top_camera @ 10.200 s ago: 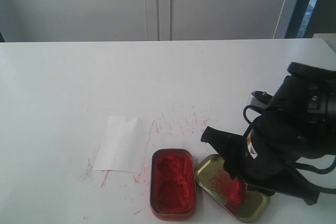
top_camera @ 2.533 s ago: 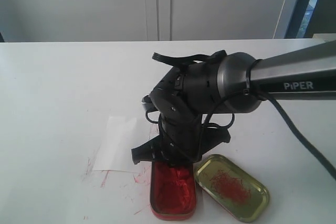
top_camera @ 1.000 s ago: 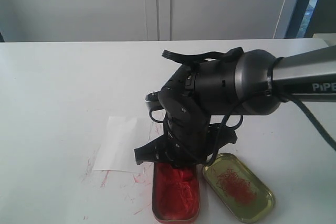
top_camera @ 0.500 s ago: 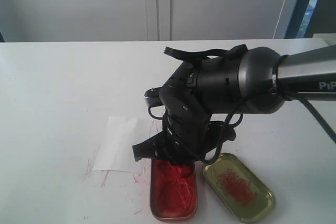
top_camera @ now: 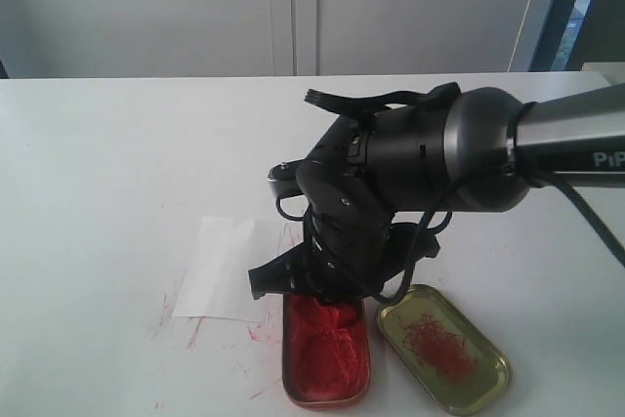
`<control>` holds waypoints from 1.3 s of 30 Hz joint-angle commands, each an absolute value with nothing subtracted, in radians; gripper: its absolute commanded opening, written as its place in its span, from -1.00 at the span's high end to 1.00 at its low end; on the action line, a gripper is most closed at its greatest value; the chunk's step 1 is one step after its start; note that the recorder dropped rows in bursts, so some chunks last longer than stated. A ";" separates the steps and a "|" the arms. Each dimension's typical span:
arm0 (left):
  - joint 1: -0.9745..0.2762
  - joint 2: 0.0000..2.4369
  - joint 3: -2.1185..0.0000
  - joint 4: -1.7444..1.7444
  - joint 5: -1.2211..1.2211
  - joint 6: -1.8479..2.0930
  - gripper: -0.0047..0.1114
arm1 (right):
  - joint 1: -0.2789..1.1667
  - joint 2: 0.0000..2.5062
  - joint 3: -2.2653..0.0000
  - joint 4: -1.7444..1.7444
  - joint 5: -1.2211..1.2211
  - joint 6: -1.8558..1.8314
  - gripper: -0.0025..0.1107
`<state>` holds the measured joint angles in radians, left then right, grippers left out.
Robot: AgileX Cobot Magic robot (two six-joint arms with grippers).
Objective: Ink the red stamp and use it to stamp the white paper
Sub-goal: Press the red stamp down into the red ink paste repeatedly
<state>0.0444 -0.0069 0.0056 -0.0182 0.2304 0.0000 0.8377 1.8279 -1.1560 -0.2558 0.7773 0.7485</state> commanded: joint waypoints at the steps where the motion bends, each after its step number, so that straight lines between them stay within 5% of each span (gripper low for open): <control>1: 0.047 0.000 0.000 -0.028 0.232 0.000 0.92 | 0.837 1.815 -1.155 -0.308 0.721 0.739 0.96; 39: 0.047 0.000 0.000 -0.028 0.232 0.000 0.92 | 0.837 1.811 -1.140 -0.309 0.711 0.763 0.96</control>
<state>0.0444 -0.0069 0.0056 -0.0182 0.2304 0.0000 0.8377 1.8213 -1.1431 -0.3127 0.7255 0.7591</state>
